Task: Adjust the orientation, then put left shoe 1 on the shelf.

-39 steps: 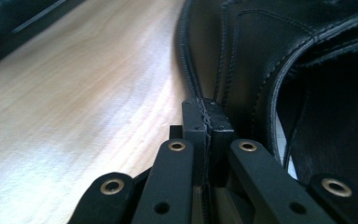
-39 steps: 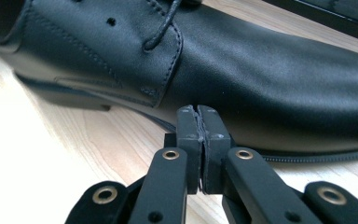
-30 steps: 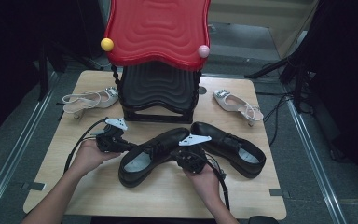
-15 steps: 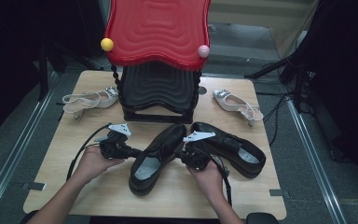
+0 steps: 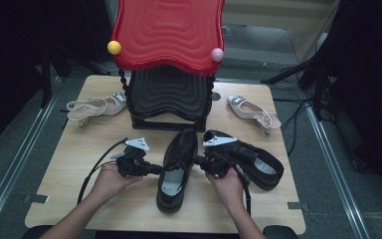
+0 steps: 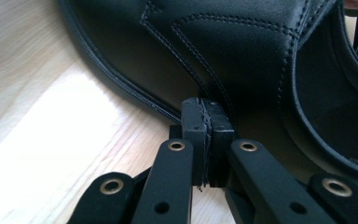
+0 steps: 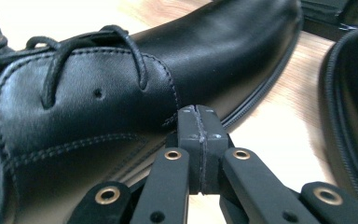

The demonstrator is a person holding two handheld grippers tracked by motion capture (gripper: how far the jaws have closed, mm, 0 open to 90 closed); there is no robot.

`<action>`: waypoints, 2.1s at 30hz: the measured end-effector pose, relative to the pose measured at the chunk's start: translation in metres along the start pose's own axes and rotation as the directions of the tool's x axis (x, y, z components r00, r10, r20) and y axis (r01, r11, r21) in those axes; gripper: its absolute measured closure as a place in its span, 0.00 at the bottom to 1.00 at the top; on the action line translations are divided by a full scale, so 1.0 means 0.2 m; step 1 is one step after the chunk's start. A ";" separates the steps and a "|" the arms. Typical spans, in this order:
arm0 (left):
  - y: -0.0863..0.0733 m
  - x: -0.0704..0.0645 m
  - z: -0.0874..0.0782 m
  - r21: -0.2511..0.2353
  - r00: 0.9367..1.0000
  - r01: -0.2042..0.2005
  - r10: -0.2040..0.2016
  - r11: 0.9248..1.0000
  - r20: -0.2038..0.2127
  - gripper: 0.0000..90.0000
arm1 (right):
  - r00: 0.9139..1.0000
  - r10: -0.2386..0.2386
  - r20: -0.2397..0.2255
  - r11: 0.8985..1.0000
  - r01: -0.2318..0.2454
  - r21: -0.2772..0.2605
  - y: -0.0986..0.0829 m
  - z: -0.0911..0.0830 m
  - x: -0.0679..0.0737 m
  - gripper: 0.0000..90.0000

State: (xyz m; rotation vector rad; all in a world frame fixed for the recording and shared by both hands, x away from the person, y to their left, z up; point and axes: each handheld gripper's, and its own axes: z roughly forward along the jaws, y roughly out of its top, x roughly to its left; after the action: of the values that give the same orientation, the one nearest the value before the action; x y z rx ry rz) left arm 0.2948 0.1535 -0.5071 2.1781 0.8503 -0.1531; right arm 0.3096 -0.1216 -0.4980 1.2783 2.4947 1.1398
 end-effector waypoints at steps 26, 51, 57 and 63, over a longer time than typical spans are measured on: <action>0.07 -0.03 -0.07 -0.058 0.999 -0.034 0.033 0.998 -0.025 0.62 | 0.999 0.041 0.011 0.998 -0.040 -0.047 0.03 -0.17 -0.07 0.82; 0.36 0.03 -0.43 -0.110 0.995 -0.079 0.072 0.991 -0.070 0.96 | 0.992 -0.003 -0.124 1.000 0.006 0.023 0.03 -0.33 0.23 0.74; 0.46 0.05 -0.48 -0.127 0.993 -0.097 0.087 0.987 -0.083 0.93 | 0.991 -0.015 -0.130 0.998 0.022 0.052 0.01 -0.28 0.27 0.71; 0.57 0.06 -0.56 -0.129 0.988 -0.116 0.101 0.985 -0.114 0.94 | 0.991 -0.018 -0.133 0.996 0.029 0.079 0.01 -0.23 0.30 0.67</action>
State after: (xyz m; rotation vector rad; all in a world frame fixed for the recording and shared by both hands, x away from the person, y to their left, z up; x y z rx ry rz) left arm 0.3570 0.1845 -0.3638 2.1130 0.7752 0.0743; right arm 0.2534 -0.1035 -0.4500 1.2265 2.6693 1.1659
